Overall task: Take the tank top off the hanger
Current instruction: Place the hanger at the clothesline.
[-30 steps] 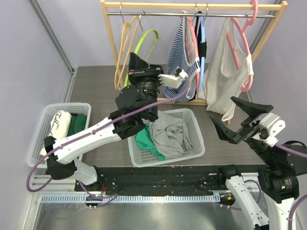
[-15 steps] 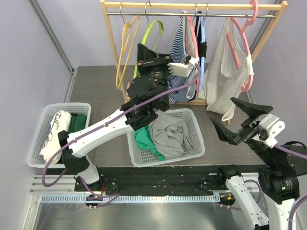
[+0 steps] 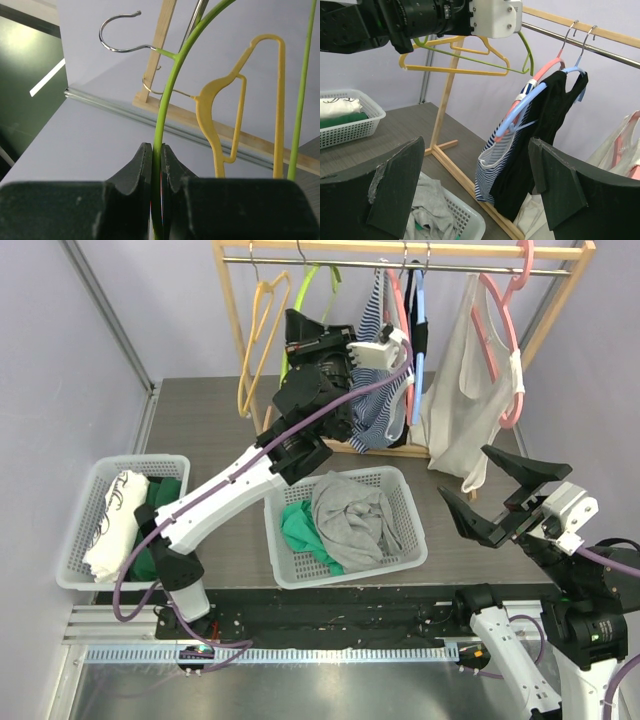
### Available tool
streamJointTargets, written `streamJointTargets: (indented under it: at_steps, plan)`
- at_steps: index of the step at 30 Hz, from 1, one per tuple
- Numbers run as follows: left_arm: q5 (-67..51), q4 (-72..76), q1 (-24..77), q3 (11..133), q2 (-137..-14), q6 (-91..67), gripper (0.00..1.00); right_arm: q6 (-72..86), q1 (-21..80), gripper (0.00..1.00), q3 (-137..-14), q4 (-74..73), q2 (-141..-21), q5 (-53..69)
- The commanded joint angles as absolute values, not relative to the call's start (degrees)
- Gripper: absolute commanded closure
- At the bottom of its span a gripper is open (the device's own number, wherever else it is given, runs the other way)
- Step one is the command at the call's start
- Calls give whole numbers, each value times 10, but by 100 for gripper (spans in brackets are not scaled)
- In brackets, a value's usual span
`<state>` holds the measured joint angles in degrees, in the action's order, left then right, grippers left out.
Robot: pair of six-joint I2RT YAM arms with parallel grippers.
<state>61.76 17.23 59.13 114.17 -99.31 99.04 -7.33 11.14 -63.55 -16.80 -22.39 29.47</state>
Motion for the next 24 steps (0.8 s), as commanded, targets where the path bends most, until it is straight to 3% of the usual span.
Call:
streamJointTargets:
  at_steps: [1, 11, 24]
  plan:
    - [589, 174, 563, 1175, -999, 949, 100, -65, 111, 7, -656, -157, -240, 304]
    - [577, 173, 541, 1187, -1019, 943, 100, -57, 111, 8, -662, -160, -248, 312]
    - [589, 174, 541, 1056, -955, 955, 100, -54, 111, 8, -671, -152, -258, 316]
